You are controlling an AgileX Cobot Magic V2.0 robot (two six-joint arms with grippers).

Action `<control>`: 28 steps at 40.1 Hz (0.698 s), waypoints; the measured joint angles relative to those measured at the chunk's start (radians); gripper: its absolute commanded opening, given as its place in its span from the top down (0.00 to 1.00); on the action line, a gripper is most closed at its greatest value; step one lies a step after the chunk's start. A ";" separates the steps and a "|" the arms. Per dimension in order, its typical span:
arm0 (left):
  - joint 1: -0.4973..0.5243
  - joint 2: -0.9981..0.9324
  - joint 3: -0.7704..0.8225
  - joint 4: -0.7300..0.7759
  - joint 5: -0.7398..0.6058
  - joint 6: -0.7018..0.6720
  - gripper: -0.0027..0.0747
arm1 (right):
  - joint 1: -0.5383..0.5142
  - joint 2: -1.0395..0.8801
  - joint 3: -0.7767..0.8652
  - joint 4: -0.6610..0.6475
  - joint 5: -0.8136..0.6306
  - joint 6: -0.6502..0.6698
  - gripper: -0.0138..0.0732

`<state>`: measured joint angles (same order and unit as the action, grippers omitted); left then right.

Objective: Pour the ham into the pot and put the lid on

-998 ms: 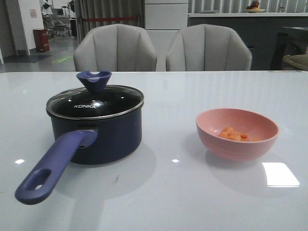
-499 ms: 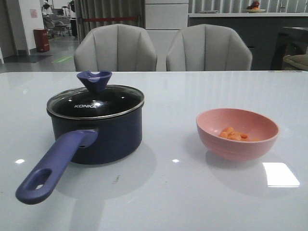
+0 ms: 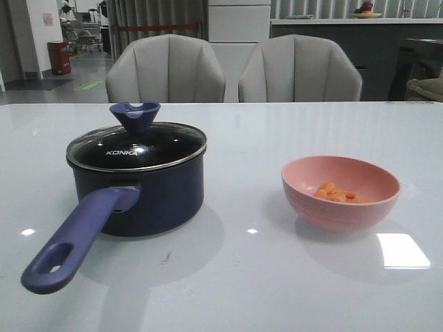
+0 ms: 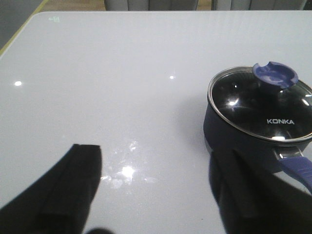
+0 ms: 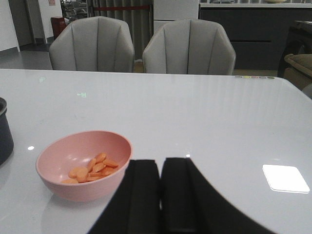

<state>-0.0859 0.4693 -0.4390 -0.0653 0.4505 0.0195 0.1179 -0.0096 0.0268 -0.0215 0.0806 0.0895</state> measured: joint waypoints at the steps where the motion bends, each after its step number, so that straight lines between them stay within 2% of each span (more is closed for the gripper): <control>1: 0.000 0.014 -0.007 0.000 0.002 0.000 0.15 | 0.000 0.000 0.000 0.000 0.000 0.000 0.67; 8: -0.030 0.142 -0.122 0.000 0.063 0.000 0.16 | 0.000 0.000 0.000 0.000 0.000 0.000 0.67; 21: -0.119 0.550 -0.500 -0.009 0.308 0.000 0.16 | 0.000 0.000 0.000 0.000 0.000 0.000 0.67; 28: -0.186 0.751 -0.678 -0.019 0.339 -0.052 0.16 | 0.000 0.000 0.000 0.000 0.000 0.000 0.67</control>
<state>-0.2716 1.2199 -1.1165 -0.0848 0.7892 -0.0323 0.1179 -0.0096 0.0268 -0.0215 0.0806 0.0895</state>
